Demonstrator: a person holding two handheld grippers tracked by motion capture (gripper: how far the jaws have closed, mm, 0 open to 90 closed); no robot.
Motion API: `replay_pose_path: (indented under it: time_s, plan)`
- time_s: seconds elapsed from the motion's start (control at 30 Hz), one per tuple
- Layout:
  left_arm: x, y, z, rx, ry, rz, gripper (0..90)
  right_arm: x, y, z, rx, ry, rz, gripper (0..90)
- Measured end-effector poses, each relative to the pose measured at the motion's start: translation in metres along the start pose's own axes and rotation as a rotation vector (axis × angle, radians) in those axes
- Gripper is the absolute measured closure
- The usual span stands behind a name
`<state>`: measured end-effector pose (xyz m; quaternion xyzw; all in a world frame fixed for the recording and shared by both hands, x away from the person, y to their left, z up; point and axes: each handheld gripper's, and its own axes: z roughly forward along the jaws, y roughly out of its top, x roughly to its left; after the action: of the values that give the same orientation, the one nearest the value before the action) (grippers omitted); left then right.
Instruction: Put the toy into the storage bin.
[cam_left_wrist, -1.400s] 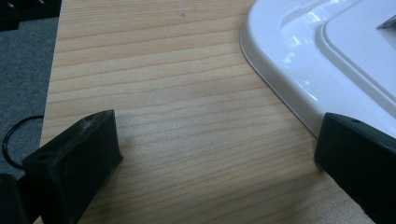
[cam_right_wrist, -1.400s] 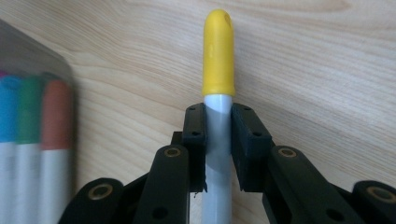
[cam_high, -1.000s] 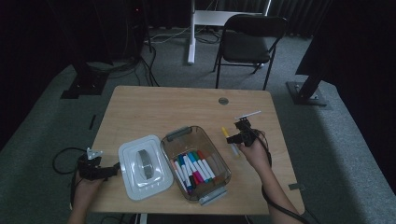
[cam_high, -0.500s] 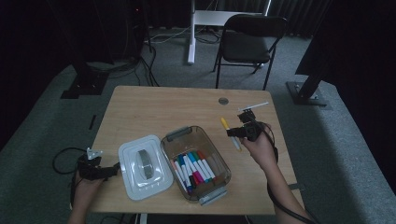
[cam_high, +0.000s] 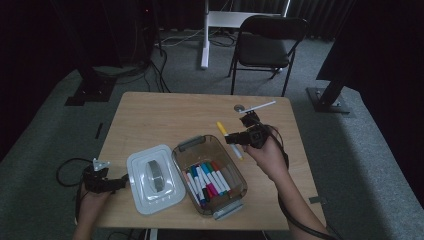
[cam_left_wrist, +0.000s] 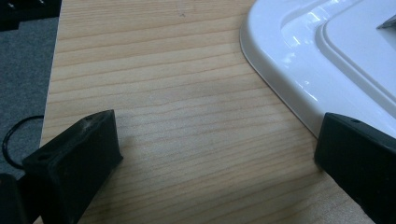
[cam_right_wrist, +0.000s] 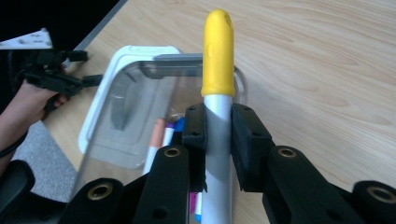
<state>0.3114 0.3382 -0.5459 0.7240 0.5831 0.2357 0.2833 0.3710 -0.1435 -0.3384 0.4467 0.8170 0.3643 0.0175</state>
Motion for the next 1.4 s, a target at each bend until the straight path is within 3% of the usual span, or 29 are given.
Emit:
replay_pose_path:
  time_s: [0.4,0.57,0.93,1.4]
  plan:
    - [0.000,0.000,0.000,0.000,-0.001,0.000,0.5,0.043,0.005,0.018,0.038,0.063,-0.064,76.6]
    - [0.000,0.000,0.000,0.000,-0.001,-0.002,0.5,0.054,0.001,0.038,0.076,0.102,-0.075,76.6]
    - [0.000,0.000,0.000,0.002,-0.001,0.000,0.5,0.070,-0.014,0.081,0.180,0.144,-0.082,76.6]
    - [0.000,0.000,0.000,-0.001,0.000,0.000,0.5,0.078,-0.031,0.116,0.277,0.132,-0.084,76.7]
